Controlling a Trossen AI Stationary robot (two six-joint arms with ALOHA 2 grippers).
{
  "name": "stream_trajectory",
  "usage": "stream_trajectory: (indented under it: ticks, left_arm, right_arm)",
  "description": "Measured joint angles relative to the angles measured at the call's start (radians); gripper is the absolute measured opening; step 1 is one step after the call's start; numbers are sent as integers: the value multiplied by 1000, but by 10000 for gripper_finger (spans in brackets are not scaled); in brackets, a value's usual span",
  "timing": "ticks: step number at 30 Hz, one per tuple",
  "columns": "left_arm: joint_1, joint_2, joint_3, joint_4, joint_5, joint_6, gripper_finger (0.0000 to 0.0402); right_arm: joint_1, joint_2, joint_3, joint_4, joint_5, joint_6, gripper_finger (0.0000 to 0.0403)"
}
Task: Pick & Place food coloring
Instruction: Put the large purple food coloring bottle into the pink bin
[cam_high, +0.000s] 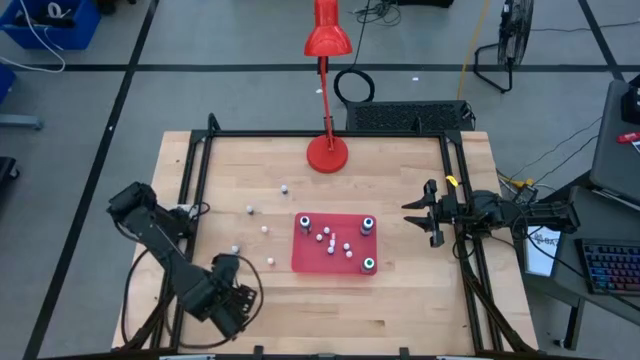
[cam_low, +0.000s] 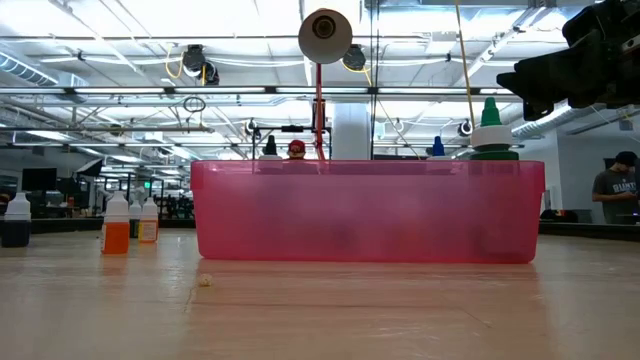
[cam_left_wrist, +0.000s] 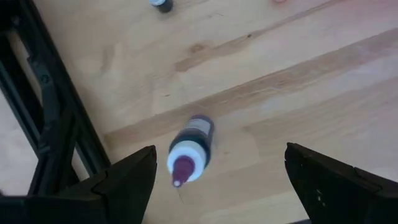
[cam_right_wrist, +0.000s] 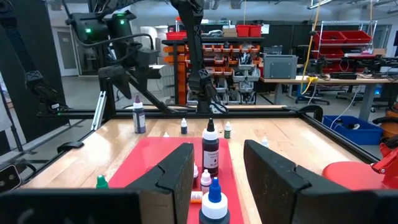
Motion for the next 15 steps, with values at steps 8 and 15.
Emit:
stream_trajectory:
  ticks: [8,15]
  left_arm:
    - [-47,0,-115,31,15,-144,351]
    - [-75,0,-226,257,35,-145,351]
  right_arm:
    - [0,0,0,0,0,0,130]
    - [0,0,0,0,0,0,130]
